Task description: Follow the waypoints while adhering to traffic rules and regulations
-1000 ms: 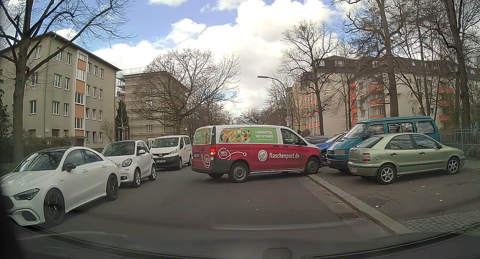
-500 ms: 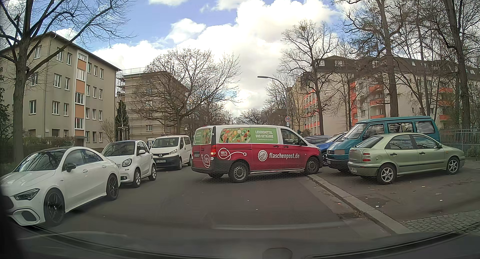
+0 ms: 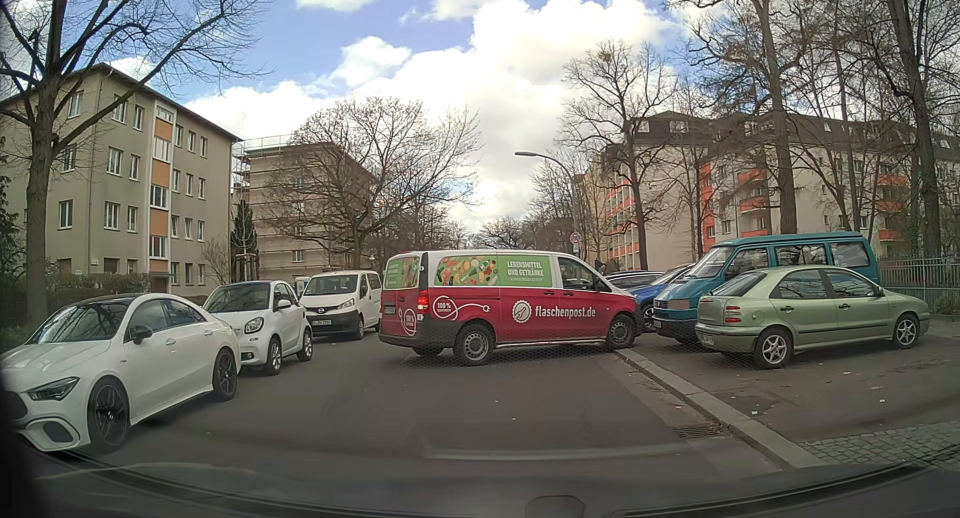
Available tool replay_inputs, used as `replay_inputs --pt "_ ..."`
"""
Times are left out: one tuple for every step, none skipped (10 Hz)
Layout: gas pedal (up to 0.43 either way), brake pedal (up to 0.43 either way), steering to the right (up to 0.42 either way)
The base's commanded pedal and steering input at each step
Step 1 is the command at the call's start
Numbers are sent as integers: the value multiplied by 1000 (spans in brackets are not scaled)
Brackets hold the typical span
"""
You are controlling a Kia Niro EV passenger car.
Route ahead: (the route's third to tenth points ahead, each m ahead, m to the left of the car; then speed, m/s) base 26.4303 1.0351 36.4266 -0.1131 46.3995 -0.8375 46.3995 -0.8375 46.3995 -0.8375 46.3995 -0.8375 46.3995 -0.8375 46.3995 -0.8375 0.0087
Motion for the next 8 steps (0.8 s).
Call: replay_inputs --pt "0 421 -7" --pt "0 415 -7" --pt "0 415 -7" --pt "0 421 -7" --pt "0 415 -7" --pt "0 415 -7" --pt "0 415 -7" --pt "0 415 -7"
